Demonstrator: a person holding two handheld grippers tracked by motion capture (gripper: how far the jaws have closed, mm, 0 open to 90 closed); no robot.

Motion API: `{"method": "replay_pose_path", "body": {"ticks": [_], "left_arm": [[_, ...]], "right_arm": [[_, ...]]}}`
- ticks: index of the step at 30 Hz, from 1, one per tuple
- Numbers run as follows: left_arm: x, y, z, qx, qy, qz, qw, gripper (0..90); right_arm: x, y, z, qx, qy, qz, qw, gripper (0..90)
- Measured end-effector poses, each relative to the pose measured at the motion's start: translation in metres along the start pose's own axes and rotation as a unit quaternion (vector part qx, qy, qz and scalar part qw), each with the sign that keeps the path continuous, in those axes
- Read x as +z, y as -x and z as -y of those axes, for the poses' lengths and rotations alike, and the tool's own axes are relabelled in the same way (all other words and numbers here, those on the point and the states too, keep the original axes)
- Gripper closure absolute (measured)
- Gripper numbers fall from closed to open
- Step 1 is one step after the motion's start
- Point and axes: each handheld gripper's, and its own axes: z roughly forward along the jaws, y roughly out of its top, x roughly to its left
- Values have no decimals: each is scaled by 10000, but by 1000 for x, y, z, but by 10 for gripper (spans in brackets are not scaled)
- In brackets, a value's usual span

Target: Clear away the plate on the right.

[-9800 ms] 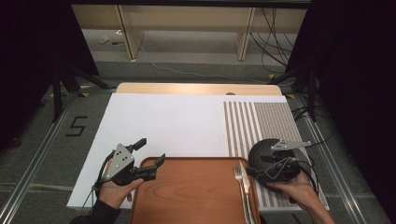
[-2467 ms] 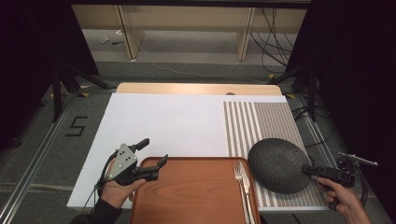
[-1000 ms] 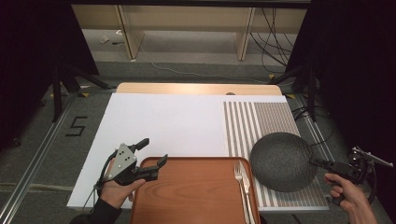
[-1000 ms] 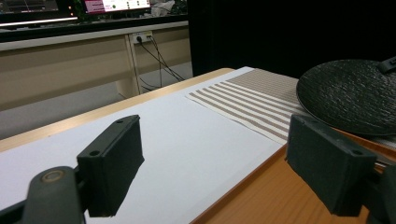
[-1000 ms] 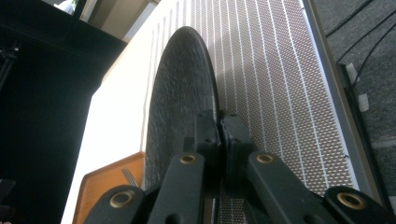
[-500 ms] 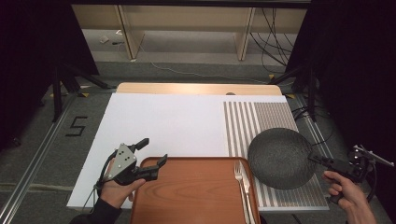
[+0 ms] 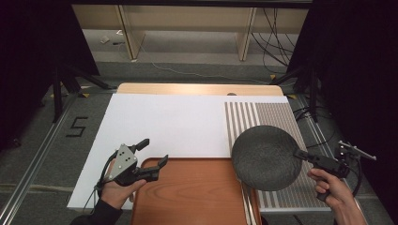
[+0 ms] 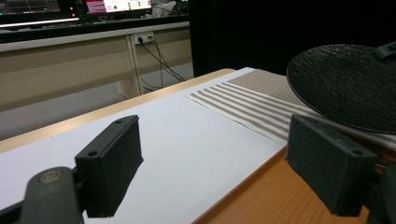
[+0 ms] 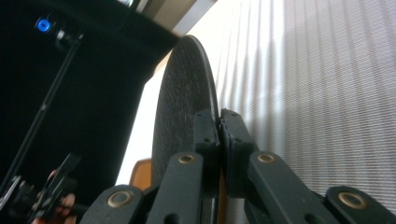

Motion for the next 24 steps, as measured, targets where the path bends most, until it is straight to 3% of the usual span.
{"method": "replay_pose_path", "body": {"ticks": [10,24], "left_arm": [[-1,-1,0,-9,21,-44,10000,159],[-1,-1,0,2,11,-43,10000,159]], "right_arm": [[42,-34,20,-322,-676,-435,9962,871],[79,-65,43,-721,-1240,-670,9874,867]]}}
